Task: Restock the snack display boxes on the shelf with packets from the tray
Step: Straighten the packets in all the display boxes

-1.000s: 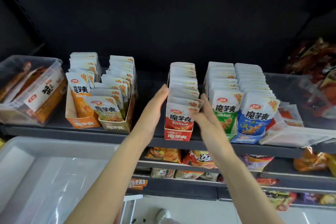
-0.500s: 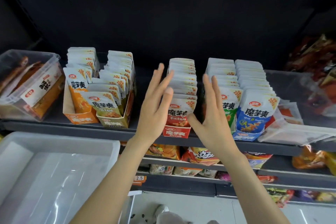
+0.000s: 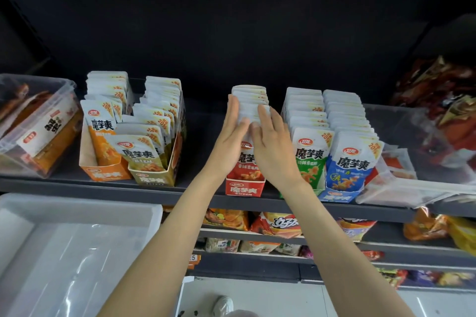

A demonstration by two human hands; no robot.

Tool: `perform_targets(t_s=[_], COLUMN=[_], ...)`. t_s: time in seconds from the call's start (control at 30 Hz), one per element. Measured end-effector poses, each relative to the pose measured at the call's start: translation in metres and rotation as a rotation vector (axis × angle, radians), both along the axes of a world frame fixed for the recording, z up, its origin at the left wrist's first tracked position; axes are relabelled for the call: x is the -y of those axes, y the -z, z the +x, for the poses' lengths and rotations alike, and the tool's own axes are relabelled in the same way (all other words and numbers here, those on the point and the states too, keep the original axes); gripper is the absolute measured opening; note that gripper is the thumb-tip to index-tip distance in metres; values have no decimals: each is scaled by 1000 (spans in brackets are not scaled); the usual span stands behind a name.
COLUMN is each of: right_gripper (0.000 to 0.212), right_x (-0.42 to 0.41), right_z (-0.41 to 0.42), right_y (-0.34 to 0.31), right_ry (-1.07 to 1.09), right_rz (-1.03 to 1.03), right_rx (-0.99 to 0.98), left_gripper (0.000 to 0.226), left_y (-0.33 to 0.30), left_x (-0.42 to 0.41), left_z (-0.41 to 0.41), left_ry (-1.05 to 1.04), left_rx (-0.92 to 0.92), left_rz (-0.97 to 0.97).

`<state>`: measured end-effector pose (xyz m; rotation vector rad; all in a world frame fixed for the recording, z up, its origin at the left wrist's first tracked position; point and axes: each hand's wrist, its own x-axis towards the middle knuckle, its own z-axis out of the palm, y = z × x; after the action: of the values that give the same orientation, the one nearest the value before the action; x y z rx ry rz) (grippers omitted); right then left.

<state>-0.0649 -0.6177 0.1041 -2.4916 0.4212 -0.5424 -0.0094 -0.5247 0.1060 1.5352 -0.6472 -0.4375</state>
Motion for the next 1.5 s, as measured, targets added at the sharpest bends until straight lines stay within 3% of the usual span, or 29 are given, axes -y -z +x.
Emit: perform_targets(t_s=[0.1,0.27,0.37,0.63,0.87,0.97,1.1,1.23,1.5], right_gripper=[49,51,68,61,67,64,56,55,50], right_x=[-9,-14,-14,-16,-17,-15,-10,4,17], right_z=[5,9,-3,-13,-7,-3,3,22,50], right_y=[-2,2,3,14,23,20,7,-6,-3], right_ry=[-8,79,60,47,70,117,73,42,50], right_rz=[394,546,686,548,248,115,344,514,491], right_rx=[61,233,260,216,164,185,221,146,102], left_gripper=[58,67,72,59,47,54,48,42,51], left_y=[2,9,16,17,19,20,13,-1,-4], left_x=[-2,-3,-3,-9,-6,-7,-5,5,18], left_z=[-1,4,5,6,5,10,18,30,55], left_ry=[-8,-96,-212,-43,-116,-219,-206,-117,-88], left_rx=[-56,57,151,-118,58,158,470,382,325], left_rz=[-65,-26,87,-29,0,43,101,168,322])
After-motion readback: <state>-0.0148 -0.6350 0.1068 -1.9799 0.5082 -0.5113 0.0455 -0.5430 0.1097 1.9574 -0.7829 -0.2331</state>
